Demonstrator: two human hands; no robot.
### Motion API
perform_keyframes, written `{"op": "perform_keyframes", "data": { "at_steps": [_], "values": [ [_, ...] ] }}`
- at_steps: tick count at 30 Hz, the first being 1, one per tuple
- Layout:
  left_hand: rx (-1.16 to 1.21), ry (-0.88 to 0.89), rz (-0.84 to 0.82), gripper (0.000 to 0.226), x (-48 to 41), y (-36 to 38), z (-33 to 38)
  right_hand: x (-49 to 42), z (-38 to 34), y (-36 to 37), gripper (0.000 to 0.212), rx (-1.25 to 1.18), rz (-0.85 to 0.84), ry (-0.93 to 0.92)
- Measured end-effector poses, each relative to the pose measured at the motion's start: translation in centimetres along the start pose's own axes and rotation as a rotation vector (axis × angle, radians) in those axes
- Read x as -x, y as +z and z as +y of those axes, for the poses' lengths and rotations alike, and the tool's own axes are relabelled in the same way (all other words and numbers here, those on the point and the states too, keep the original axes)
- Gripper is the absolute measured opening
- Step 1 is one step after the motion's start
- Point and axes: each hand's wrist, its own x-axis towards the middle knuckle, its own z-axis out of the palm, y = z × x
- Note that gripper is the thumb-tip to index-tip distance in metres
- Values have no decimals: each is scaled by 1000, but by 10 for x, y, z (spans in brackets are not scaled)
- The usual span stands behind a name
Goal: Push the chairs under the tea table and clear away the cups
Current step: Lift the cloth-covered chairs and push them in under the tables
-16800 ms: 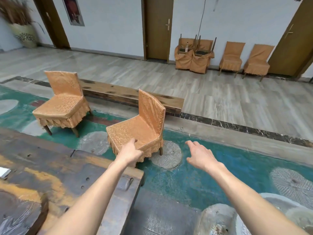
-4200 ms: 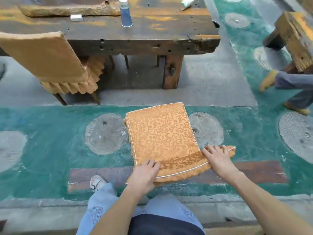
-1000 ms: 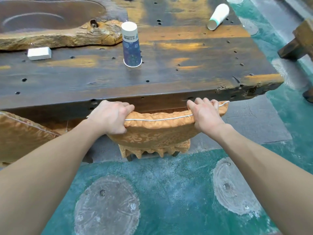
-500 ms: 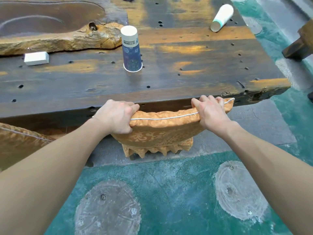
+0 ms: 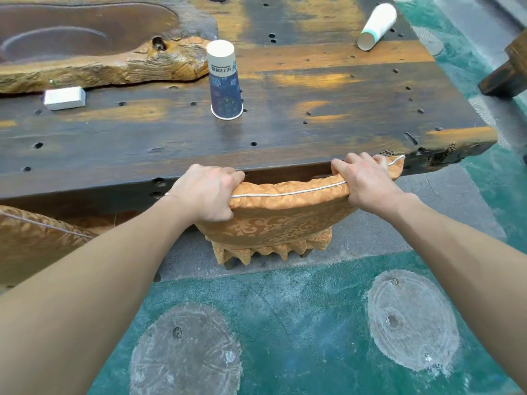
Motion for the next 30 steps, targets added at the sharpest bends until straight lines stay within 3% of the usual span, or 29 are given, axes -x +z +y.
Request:
{"op": "perform_keyframes", "data": {
  "at_steps": [16, 25, 30],
  "values": [
    [43, -6, -4, 38, 1, -1, 0, -2, 3, 0, 44, 10, -26, -7],
    [37, -19, -78, 41, -1, -9, -1, -3, 1, -3, 42, 16, -34, -9],
    [153, 60, -178, 41, -10, -12, -11, -2, 2, 1, 47, 43, -40, 1]
  ]
}}
